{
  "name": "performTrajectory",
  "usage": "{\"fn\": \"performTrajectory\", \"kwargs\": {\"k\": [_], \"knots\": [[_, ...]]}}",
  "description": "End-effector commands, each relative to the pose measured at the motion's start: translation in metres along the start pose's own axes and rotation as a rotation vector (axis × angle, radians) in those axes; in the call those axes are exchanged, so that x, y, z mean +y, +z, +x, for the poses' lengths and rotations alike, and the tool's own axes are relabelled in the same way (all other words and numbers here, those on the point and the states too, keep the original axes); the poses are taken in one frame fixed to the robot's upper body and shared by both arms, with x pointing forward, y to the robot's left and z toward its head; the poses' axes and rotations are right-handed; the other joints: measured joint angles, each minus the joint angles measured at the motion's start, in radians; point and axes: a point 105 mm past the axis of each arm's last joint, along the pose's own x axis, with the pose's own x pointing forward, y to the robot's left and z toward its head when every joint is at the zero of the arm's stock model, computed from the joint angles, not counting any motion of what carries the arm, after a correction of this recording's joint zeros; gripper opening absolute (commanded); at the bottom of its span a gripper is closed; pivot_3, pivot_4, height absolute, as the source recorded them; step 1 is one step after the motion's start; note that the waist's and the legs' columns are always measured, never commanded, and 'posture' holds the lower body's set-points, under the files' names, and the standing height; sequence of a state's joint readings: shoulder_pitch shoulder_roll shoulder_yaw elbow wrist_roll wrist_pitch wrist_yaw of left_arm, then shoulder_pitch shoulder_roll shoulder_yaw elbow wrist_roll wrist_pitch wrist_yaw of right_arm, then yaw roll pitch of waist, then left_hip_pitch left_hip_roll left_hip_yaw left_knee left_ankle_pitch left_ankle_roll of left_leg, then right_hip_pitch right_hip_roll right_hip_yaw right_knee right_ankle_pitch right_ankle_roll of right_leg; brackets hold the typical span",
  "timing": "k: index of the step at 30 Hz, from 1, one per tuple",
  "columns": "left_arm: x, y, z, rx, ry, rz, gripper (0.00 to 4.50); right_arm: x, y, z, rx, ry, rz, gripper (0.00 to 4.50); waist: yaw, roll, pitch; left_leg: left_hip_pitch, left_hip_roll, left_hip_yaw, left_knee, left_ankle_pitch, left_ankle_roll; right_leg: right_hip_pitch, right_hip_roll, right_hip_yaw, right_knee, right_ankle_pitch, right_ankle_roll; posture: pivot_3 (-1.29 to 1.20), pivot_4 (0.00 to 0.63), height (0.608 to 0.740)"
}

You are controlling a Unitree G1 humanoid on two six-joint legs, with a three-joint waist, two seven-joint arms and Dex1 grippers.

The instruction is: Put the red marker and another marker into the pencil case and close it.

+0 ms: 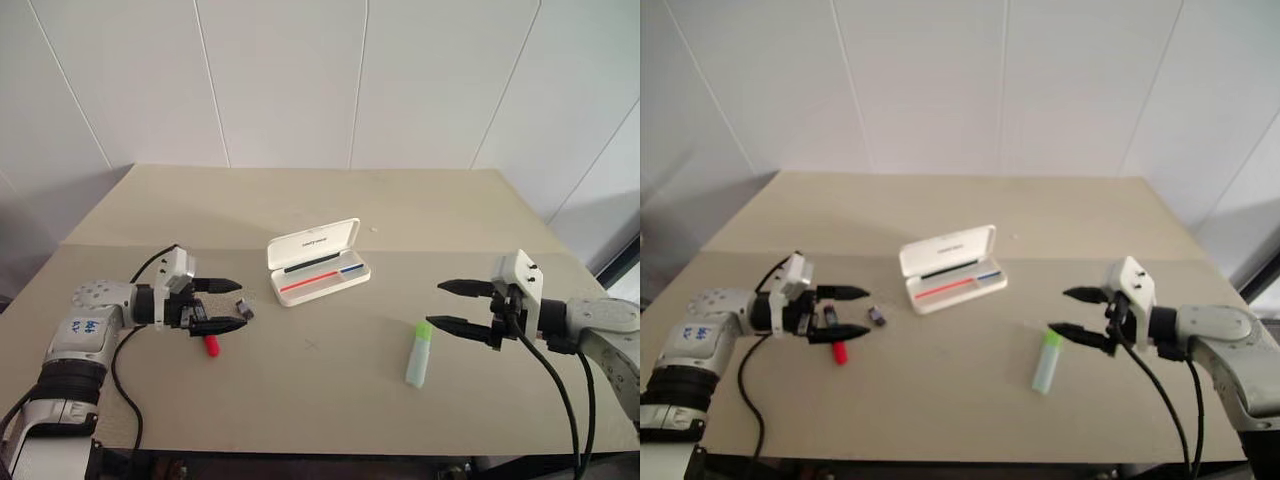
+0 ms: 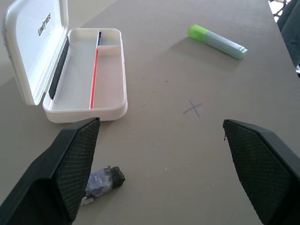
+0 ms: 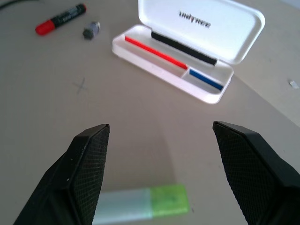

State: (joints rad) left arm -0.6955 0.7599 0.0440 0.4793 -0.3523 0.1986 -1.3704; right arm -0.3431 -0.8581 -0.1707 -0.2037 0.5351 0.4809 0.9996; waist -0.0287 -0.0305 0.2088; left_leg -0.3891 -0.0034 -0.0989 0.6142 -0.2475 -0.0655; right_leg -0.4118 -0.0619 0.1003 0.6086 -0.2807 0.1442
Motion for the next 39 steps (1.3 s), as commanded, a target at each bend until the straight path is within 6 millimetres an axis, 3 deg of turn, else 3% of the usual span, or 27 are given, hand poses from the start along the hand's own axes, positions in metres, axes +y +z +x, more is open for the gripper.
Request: {"fn": "performTrajectory", "kwargs": {"k": [1,10,20,26,39], "knots": [[0.003,0.010,0.008,-0.020,-0.015,0.034,4.47,0.000,0.018,0.002,-0.073,-0.022,-0.056,4.50,0.000,0.000,0.000,0.000,0.000,0.000,0.000,0.000,0.000,0.000,0.000,0.000,0.000,0.000,0.000,0.00,0.150,0.740],[0.010,0.027,0.059,-0.077,-0.026,0.070,4.47,0.010,0.021,0.007,-0.100,-0.033,-0.058,4.50,0.002,0.000,0.000,0.000,0.000,-0.001,0.001,0.000,0.000,0.000,0.000,0.000,0.002,0.000,0.000,0.00,0.150,0.740],[0.026,0.006,0.100,0.089,0.030,0.058,4.47,0.013,0.021,0.005,-0.105,-0.055,-0.058,4.50,0.002,0.000,0.000,0.000,0.000,-0.001,0.002,0.000,0.000,0.000,0.000,0.000,0.003,0.000,0.001,0.00,0.150,0.740],[0.033,-0.008,0.117,0.186,0.035,0.052,4.47,0.017,0.017,0.003,-0.111,-0.083,-0.044,4.50,0.003,-0.001,0.000,0.000,-0.001,-0.001,0.003,0.000,0.000,0.000,0.000,0.000,0.003,0.000,0.002,0.00,0.150,0.740],[0.030,-0.001,0.127,0.215,-0.034,0.095,4.47,0.022,0.012,-0.006,-0.105,-0.161,-0.029,4.50,0.001,-0.001,0.000,0.000,-0.001,-0.001,0.005,0.000,0.000,0.001,0.000,0.000,0.005,0.000,0.002,0.00,0.150,0.740]]}}
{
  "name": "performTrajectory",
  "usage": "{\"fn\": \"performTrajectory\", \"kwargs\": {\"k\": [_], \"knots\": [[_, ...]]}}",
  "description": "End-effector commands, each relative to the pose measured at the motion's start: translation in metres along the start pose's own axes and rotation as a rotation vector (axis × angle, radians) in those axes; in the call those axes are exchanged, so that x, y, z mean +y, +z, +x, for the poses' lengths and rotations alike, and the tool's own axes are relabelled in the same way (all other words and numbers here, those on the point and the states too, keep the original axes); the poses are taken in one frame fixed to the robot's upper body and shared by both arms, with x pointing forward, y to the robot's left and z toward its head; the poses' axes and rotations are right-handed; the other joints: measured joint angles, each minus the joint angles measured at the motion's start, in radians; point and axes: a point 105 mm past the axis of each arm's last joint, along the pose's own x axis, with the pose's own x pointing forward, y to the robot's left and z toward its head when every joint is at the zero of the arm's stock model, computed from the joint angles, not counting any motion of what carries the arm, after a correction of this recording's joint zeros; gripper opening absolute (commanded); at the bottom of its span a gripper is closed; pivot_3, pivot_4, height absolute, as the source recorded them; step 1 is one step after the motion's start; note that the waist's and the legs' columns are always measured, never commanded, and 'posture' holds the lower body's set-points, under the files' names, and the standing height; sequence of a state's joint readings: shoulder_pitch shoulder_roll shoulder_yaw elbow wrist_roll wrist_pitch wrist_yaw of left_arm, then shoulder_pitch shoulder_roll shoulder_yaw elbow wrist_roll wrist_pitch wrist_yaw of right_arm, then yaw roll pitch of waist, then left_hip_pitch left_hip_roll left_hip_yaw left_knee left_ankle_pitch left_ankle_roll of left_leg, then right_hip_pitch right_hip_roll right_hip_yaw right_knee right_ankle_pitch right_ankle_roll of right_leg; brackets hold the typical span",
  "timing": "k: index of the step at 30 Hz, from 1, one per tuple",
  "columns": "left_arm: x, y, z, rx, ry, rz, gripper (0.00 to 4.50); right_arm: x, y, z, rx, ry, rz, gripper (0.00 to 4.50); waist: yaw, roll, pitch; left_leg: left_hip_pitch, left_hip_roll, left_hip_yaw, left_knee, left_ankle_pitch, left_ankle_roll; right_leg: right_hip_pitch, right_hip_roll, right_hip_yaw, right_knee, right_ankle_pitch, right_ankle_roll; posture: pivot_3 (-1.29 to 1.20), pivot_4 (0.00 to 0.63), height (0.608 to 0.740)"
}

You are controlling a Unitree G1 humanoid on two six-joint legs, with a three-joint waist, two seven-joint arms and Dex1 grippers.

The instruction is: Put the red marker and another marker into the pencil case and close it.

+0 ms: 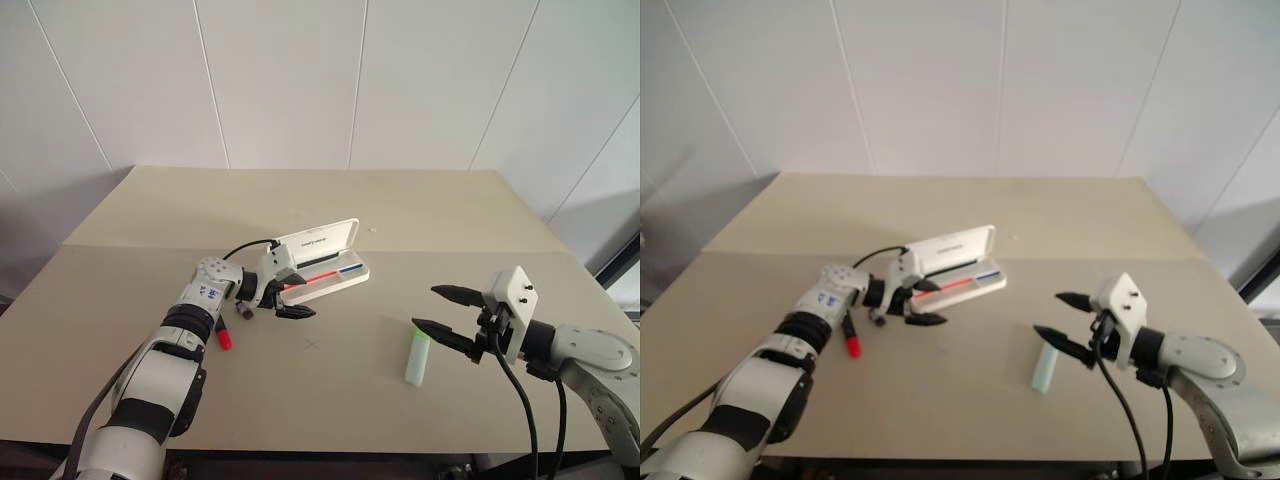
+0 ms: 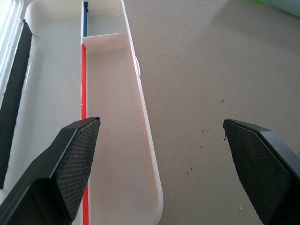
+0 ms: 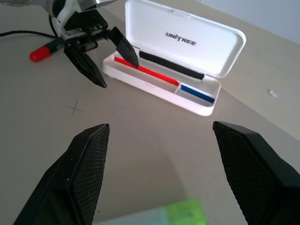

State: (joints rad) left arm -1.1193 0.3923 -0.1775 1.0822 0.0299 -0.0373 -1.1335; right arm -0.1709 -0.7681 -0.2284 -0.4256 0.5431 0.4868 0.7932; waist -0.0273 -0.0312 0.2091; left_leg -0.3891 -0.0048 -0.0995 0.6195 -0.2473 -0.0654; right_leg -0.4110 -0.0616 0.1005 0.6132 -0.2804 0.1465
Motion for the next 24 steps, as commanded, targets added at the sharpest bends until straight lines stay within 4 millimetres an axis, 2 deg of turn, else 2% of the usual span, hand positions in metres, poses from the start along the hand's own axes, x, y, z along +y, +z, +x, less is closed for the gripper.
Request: {"fn": "performTrajectory", "kwargs": {"k": [1,7,17,20,24], "knots": [[-0.001,0.006,-0.001,0.004,-0.031,0.030,4.47,-0.001,0.013,-0.005,-0.045,-0.024,-0.024,4.50,0.000,0.000,0.000,0.000,0.000,0.000,0.000,0.000,0.000,0.000,0.000,0.000,0.000,0.000,0.000,0.00,0.150,0.740],[-0.012,-0.009,0.000,0.067,-0.104,0.026,4.47,-0.001,0.012,-0.006,-0.044,-0.033,-0.022,4.50,0.000,0.000,0.000,0.000,0.000,0.000,0.000,0.000,0.000,0.000,0.000,0.000,0.000,0.000,0.000,0.00,0.150,0.740],[-0.002,-0.030,0.003,0.193,-0.003,-0.014,4.47,-0.003,0.010,-0.004,-0.039,-0.035,-0.020,4.50,0.000,0.000,0.000,0.001,0.000,0.000,0.004,0.000,0.000,0.002,0.000,0.000,0.004,0.000,0.000,0.00,0.150,0.740],[0.003,-0.026,0.006,0.201,0.039,0.000,3.85,-0.003,0.010,-0.003,-0.039,-0.033,-0.022,4.50,-0.001,0.000,0.000,0.002,0.000,0.000,0.008,0.000,0.000,0.003,0.001,0.000,0.005,0.000,0.000,0.00,0.150,0.740],[0.003,-0.019,0.011,0.183,0.035,-0.001,2.63,-0.004,0.010,-0.003,-0.039,-0.032,-0.025,4.50,-0.002,0.000,0.000,0.002,0.000,0.000,0.010,0.001,0.002,0.005,0.001,0.001,0.004,0.001,0.001,0.00,0.150,0.740]]}}
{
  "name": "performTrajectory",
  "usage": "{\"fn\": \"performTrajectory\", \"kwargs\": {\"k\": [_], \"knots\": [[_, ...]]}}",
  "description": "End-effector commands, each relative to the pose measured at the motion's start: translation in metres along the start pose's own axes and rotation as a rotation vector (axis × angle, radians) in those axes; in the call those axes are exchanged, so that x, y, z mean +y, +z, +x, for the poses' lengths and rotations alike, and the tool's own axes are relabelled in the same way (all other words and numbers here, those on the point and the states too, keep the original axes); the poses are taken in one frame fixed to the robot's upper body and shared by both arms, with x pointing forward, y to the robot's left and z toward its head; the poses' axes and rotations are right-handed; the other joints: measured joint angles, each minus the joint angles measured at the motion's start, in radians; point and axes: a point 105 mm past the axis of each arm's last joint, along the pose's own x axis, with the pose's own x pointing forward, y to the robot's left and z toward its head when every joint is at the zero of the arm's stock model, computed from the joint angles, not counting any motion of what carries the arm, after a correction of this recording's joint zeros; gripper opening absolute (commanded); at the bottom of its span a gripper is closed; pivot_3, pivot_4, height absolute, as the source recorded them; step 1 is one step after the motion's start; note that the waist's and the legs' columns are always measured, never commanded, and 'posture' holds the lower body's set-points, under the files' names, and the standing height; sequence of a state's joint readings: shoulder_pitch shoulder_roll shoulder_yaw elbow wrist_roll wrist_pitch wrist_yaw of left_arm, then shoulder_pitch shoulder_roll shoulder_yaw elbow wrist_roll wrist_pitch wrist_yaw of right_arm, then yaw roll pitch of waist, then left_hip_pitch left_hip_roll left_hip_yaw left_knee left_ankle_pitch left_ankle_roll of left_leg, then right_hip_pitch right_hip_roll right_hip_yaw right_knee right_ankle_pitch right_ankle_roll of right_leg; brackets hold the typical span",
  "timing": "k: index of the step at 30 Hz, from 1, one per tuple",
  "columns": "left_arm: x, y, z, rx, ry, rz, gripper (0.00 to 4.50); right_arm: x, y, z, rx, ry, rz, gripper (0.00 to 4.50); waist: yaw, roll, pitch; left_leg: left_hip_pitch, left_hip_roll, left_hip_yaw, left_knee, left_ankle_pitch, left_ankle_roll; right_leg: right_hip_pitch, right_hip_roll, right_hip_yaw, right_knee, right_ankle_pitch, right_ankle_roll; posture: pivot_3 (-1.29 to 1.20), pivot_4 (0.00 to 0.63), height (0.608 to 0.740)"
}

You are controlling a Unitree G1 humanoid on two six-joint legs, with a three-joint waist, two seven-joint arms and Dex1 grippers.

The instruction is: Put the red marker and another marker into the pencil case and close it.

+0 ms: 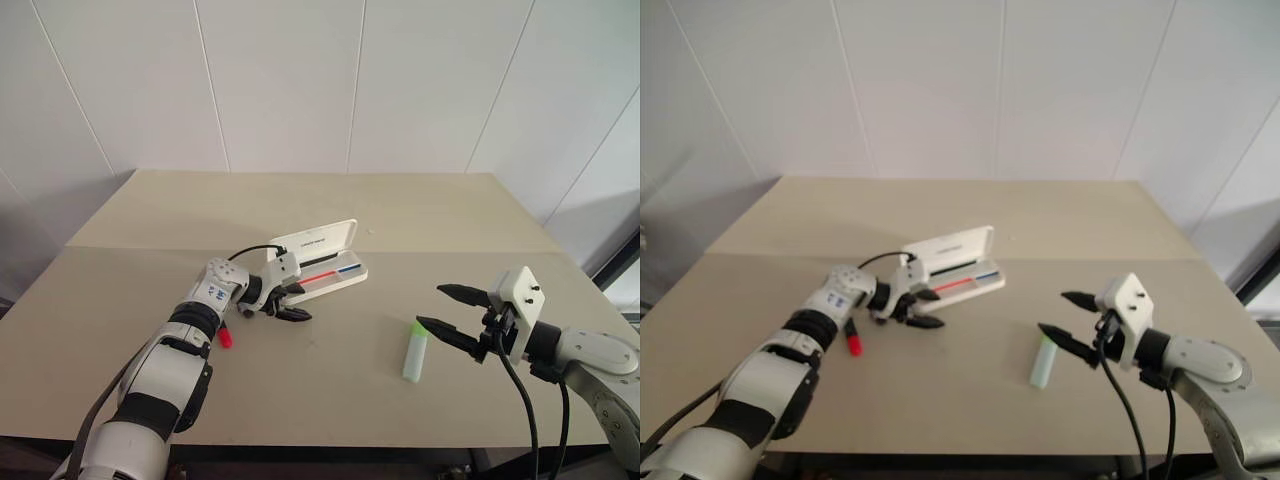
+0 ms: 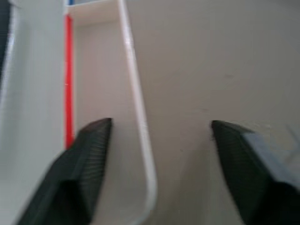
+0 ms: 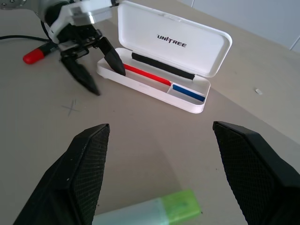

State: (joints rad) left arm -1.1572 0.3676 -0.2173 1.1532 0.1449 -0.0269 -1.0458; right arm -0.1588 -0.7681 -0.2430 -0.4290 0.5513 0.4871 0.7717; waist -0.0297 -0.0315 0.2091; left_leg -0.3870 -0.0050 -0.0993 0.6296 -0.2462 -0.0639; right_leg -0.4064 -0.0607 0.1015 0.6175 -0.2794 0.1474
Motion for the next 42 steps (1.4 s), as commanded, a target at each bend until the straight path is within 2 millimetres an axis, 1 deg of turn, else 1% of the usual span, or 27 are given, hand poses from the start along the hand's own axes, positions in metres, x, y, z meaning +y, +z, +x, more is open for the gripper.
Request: {"fn": "performTrajectory", "kwargs": {"k": [1,6,8,13,16,21,25,30,36,42], "knots": [[-0.003,-0.005,0.003,0.038,-0.018,-0.009,2.26,-0.001,0.010,0.000,-0.036,-0.002,-0.031,4.50,0.001,0.000,0.000,0.000,0.000,0.000,0.000,0.000,0.000,0.000,0.000,0.000,0.000,0.000,0.000,0.00,0.150,0.740],[0.005,0.003,-0.001,0.004,0.037,0.016,0.60,-0.003,0.011,0.001,-0.038,0.003,-0.035,4.50,0.002,0.000,0.000,0.000,0.000,0.000,-0.002,0.000,0.000,0.000,0.000,0.000,0.000,0.000,0.000,0.00,0.150,0.740],[0.009,0.008,-0.004,-0.016,0.057,0.026,0.02,-0.003,0.012,0.001,-0.042,0.008,-0.036,4.50,0.003,0.000,0.000,0.000,0.000,0.000,-0.002,-0.001,0.000,-0.001,0.000,0.000,0.000,0.000,0.000,0.00,0.150,0.740],[0.010,0.017,-0.014,-0.057,0.044,0.064,0.02,-0.004,0.016,0.001,-0.069,0.044,-0.039,4.50,0.002,0.000,0.000,-0.002,0.000,0.000,-0.002,-0.001,0.000,-0.001,0.000,0.000,0.000,0.000,0.001,0.00,0.150,0.740],[0.010,0.020,-0.024,-0.073,0.044,0.127,0.02,-0.005,0.021,-0.001,-0.098,0.079,-0.045,4.50,-0.003,0.000,0.000,-0.002,0.000,0.000,-0.003,-0.001,0.000,-0.002,0.000,0.000,0.000,0.000,0.001,0.00,0.150,0.740],[0.001,0.031,-0.041,-0.139,0.020,0.217,0.02,-0.006,0.027,-0.009,-0.144,0.177,-0.049,4.50,0.001,0.000,0.000,-0.002,0.000,0.000,-0.005,-0.001,0.000,-0.003,0.000,0.000,0.000,0.000,0.001,0.00,0.150,0.740],[-0.016,0.035,-0.057,-0.183,-0.014,0.303,0.02,-0.007,0.028,-0.016,-0.155,0.258,-0.060,4.50,0.002,0.000,0.000,-0.002,0.000,0.000,-0.005,-0.001,0.000,-0.003,-0.001,0.000,0.000,0.000,0.001,0.00,0.150,0.740],[-0.042,0.034,-0.067,-0.214,-0.067,0.353,0.02,-0.009,0.026,-0.021,-0.125,0.327,-0.084,4.50,0.002,0.000,0.000,-0.002,0.000,0.000,-0.005,-0.001,0.000,-0.003,-0.001,0.000,0.000,0.000,0.000,0.00,0.150,0.740],[-0.071,0.024,-0.065,-0.207,-0.122,0.367,0.02,-0.008,0.028,-0.027,-0.127,0.391,-0.089,4.50,0.000,0.000,0.000,-0.002,0.000,0.000,-0.002,-0.001,0.000,-0.003,-0.001,0.000,0.002,0.000,0.000,0.00,0.150,0.740],[-0.087,0.010,-0.061,-0.170,-0.149,0.358,0.02,-0.004,0.023,-0.030,-0.069,0.409,-0.067,4.50,0.001,0.000,0.000,-0.001,0.000,0.000,-0.001,-0.001,0.000,-0.003,-0.001,0.000,0.002,0.000,0.000,0.00,0.150,0.740]]}}
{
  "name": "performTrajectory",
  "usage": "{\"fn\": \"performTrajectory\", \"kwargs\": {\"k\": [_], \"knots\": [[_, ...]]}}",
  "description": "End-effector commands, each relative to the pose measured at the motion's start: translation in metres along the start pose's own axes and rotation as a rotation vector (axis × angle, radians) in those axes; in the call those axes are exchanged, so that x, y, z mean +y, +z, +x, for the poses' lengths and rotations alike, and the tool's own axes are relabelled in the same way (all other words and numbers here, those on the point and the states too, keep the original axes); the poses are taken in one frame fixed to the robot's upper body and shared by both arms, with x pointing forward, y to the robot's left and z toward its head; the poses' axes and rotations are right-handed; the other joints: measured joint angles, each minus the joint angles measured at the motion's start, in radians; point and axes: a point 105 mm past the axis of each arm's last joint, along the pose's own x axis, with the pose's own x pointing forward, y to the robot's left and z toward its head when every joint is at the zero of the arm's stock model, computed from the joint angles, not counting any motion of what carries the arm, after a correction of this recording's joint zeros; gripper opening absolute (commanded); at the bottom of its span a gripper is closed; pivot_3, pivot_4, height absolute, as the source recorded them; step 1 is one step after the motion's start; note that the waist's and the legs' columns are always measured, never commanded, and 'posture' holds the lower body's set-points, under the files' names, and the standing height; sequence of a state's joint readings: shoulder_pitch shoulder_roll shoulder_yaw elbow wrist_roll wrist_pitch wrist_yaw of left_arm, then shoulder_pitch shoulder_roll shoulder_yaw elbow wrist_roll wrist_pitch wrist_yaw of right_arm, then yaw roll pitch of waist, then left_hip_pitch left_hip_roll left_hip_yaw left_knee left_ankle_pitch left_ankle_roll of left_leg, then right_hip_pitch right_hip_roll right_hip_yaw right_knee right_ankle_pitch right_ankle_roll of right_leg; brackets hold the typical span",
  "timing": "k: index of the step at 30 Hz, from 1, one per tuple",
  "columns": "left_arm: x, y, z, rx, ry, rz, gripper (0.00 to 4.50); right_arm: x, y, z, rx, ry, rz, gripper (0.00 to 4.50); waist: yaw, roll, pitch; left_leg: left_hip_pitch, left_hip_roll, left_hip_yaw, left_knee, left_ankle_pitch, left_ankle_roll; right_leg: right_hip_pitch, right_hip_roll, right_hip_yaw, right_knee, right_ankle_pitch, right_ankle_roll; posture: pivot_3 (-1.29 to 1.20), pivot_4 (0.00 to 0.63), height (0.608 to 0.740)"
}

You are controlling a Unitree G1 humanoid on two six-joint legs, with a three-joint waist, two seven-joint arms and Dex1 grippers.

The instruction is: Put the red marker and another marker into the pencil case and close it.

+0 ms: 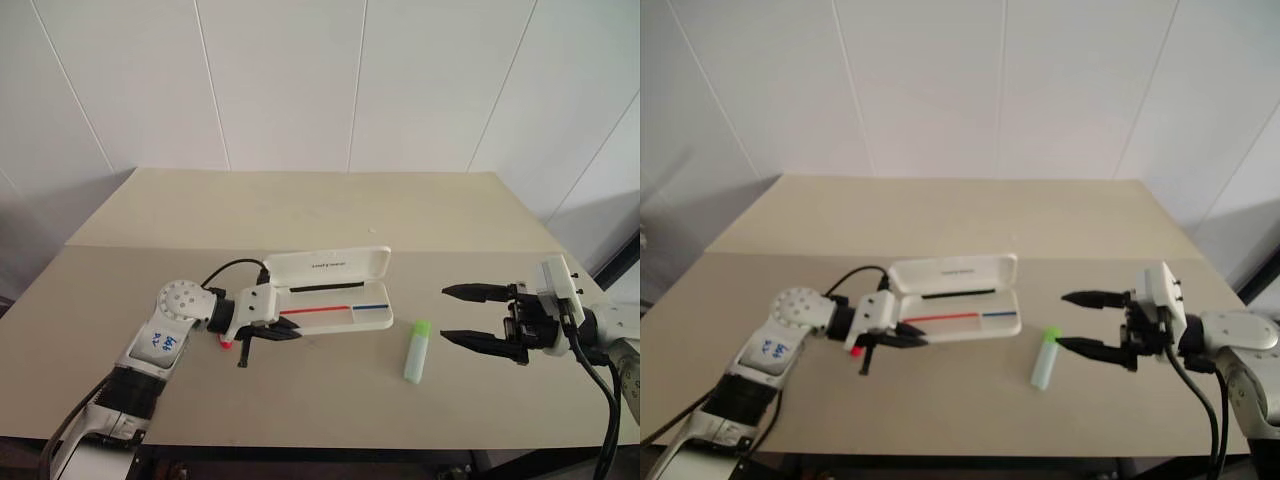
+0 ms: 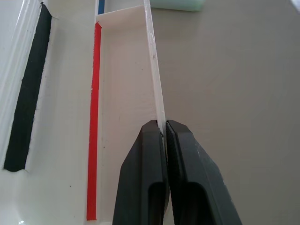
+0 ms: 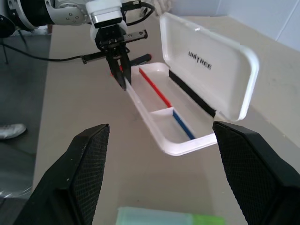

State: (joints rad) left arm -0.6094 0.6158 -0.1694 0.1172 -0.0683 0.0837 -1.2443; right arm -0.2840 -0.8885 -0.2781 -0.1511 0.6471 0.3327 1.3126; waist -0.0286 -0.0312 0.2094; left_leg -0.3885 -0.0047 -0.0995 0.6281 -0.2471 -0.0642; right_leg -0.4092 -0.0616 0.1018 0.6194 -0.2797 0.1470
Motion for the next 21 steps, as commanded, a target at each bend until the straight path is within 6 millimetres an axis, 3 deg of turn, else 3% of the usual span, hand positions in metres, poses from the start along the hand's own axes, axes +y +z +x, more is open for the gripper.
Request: {"fn": "performTrajectory", "kwargs": {"k": [1,8,20,21], "knots": [[-0.004,0.006,-0.003,0.005,0.001,0.044,0.02,0.003,0.007,-0.004,0.016,0.001,-0.016,4.50,0.000,0.000,0.000,0.000,0.000,0.000,0.000,0.000,0.000,0.000,0.000,0.000,0.000,0.000,0.000,0.00,0.150,0.740],[-0.017,-0.001,-0.005,0.029,-0.041,0.034,0.02,0.001,0.009,-0.005,0.015,-0.034,-0.024,4.50,-0.001,0.000,0.000,0.000,0.000,0.000,-0.001,0.000,0.000,0.000,0.000,0.000,0.000,-0.001,-0.001,0.00,0.150,0.740],[-0.021,-0.012,0.001,0.051,-0.050,0.034,0.02,-0.001,0.010,-0.003,0.007,-0.051,-0.027,4.50,0.000,0.000,0.000,0.000,0.000,0.000,-0.001,0.000,0.000,0.000,0.000,0.000,-0.001,-0.001,-0.001,0.00,0.150,0.740],[-0.020,-0.010,0.002,0.043,-0.045,0.035,0.27,-0.001,0.010,-0.003,0.007,-0.053,-0.027,4.50,0.000,0.000,0.000,0.000,0.000,0.000,-0.001,0.000,0.000,0.000,0.000,0.000,-0.001,-0.001,-0.001,0.00,0.150,0.740]]}}
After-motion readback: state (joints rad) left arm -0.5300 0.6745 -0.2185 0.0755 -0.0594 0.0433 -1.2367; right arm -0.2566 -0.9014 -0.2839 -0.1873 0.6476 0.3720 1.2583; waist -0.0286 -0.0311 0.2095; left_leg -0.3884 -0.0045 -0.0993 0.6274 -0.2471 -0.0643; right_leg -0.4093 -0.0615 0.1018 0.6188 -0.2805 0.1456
